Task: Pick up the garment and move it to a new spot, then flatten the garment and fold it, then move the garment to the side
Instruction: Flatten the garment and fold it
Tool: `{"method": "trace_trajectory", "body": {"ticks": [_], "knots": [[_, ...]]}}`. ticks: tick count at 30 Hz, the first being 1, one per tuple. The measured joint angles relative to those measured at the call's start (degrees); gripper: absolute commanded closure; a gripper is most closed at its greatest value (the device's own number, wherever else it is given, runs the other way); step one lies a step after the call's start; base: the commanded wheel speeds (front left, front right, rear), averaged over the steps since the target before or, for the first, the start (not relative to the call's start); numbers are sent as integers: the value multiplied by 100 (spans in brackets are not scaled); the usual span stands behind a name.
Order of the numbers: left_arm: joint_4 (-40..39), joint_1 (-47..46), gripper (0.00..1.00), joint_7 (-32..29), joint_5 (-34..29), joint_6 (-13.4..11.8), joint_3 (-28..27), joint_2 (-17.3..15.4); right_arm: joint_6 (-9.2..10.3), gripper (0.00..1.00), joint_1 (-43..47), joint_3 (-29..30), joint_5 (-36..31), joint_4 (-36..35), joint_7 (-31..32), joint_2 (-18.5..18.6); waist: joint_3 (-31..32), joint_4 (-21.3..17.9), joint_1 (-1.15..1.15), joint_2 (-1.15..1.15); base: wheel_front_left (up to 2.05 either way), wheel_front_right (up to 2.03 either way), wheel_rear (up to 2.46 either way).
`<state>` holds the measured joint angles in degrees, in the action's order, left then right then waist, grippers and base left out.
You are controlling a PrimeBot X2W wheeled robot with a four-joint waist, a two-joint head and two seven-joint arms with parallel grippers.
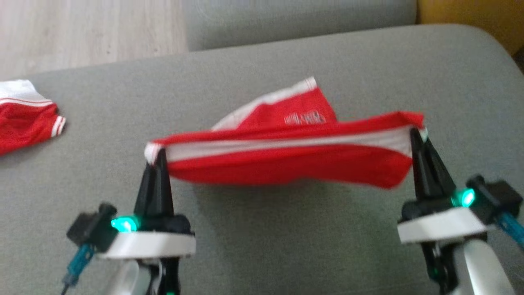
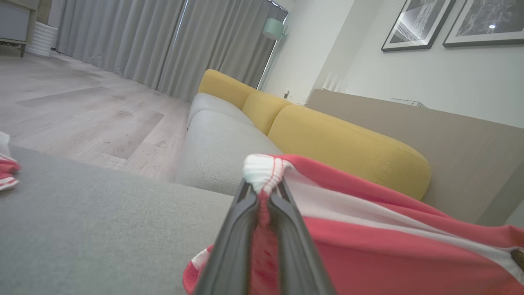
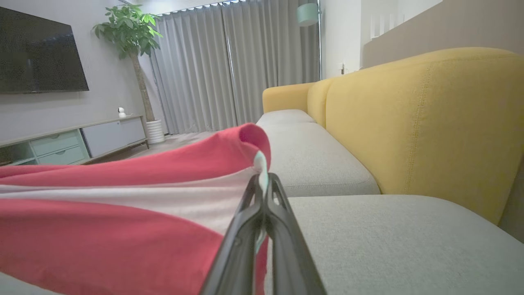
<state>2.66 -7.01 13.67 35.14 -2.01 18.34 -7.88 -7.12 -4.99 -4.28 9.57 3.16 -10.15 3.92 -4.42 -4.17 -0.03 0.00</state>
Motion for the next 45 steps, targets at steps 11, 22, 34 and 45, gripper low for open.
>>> {"method": "trace_trajectory", "body": {"ticks": [11,22,34,45], "knots": [[102,430,100,-449,167,-216,339,175,0,100,391,446,-5,-388,854,-130,-243,298,3,0,0,0,0],[1742,-1358,100,-724,372,-264,589,505,0,100,-2018,190,148,1883,1057,383,-965,664,4,0,0,0,0],[2655,-2264,100,-806,676,-406,922,570,0,100,-3695,-643,531,4184,1107,650,-1555,965,4,0,0,0,0],[2499,-2245,0,-834,829,-465,1200,552,1,0,-3952,-1181,1026,4972,731,768,-1324,979,3,0,0,0,0]]}}
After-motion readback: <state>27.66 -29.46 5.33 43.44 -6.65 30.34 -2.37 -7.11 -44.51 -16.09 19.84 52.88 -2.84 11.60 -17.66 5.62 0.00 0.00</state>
